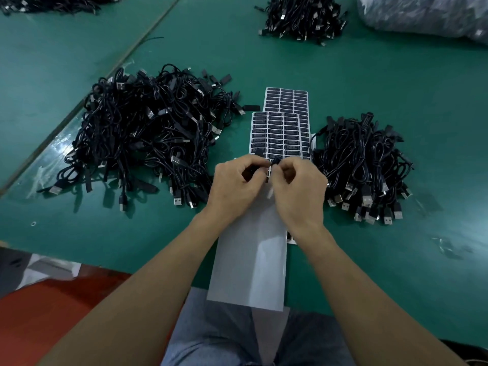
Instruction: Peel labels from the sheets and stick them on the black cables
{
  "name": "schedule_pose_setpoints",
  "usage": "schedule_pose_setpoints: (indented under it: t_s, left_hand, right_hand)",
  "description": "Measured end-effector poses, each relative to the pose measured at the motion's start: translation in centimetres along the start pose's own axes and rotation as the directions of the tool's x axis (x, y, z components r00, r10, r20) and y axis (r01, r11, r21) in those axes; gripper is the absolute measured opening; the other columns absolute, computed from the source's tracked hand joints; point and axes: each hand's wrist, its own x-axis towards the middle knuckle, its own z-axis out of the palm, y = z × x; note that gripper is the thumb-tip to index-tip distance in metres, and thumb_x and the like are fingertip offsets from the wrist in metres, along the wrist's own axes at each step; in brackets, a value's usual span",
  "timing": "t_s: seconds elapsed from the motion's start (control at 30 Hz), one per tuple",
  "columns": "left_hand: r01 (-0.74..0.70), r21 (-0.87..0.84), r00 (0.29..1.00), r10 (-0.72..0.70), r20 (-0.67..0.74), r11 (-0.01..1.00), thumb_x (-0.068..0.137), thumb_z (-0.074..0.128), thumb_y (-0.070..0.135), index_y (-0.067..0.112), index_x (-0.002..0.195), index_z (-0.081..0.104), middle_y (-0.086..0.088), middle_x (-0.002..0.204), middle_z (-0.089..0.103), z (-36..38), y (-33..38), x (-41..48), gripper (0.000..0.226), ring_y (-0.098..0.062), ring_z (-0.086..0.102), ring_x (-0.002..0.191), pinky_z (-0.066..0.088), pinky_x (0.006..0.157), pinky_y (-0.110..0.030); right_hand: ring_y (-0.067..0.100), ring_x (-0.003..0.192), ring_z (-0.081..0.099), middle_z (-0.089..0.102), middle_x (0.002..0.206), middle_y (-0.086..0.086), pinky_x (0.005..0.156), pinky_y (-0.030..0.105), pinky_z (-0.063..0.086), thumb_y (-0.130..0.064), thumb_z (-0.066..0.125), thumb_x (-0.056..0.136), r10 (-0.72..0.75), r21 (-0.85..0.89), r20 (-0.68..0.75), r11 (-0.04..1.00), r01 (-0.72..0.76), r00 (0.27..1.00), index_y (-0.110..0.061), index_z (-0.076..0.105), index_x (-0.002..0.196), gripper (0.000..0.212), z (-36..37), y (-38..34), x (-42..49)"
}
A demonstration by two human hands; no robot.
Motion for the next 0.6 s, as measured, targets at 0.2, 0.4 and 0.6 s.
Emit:
schedule_pose_setpoints:
  t_s: [0.2, 0.4, 0.6]
  left_hand:
    - [0.062, -0.032, 0.991, -0.058, 0.123, 0.998, 0.098, 0.064, 0.020, 0.039, 0.124, 0.050, 0.010, 0.081, 0.074, -0.8, 0.3, 0.7, 0.035, -0.010, 0.072, 0.076, 0.058, 0.074, -0.034]
    - [0.202, -0.141, 0.952, -0.160, 0.261, 0.969, 0.097, 0.064, 0.014, 0.033, 0.105, 0.061, 0.006, 0.081, 0.077, -1.1, 0.9, 1.0, 0.021, -0.011, 0.074, 0.070, 0.058, 0.070, -0.029]
    - [0.198, -0.218, 0.920, -0.104, 0.379, 0.956, 0.099, 0.058, 0.008, 0.034, 0.087, 0.074, -0.003, 0.076, 0.071, -1.4, 0.4, 0.5, 0.032, -0.011, 0.067, 0.068, 0.058, 0.070, -0.029]
  right_hand:
    - [0.007, 0.061, 0.051, 0.059, 0.066, -0.011, 0.059, 0.024, 0.046, -0.018, 0.063, 0.096, 0.193, 0.512, 0.078, 0.834, -0.205, 0.978, -0.025, 0.063, 0.077, 0.020, -0.6, -0.2, 0.2]
    - [0.010, 0.055, 0.053, 0.060, 0.063, -0.004, 0.051, 0.022, 0.047, -0.011, 0.056, 0.100, 0.194, 0.607, 0.195, 0.746, -0.273, 0.962, -0.011, 0.060, 0.085, 0.016, -0.6, 0.6, 0.0]
    - [0.010, 0.060, 0.061, 0.065, 0.065, -0.004, 0.063, 0.024, 0.054, -0.010, 0.055, 0.101, 0.165, 0.598, 0.256, 0.747, -0.290, 0.952, -0.011, 0.058, 0.086, 0.015, -0.4, 1.2, 0.0]
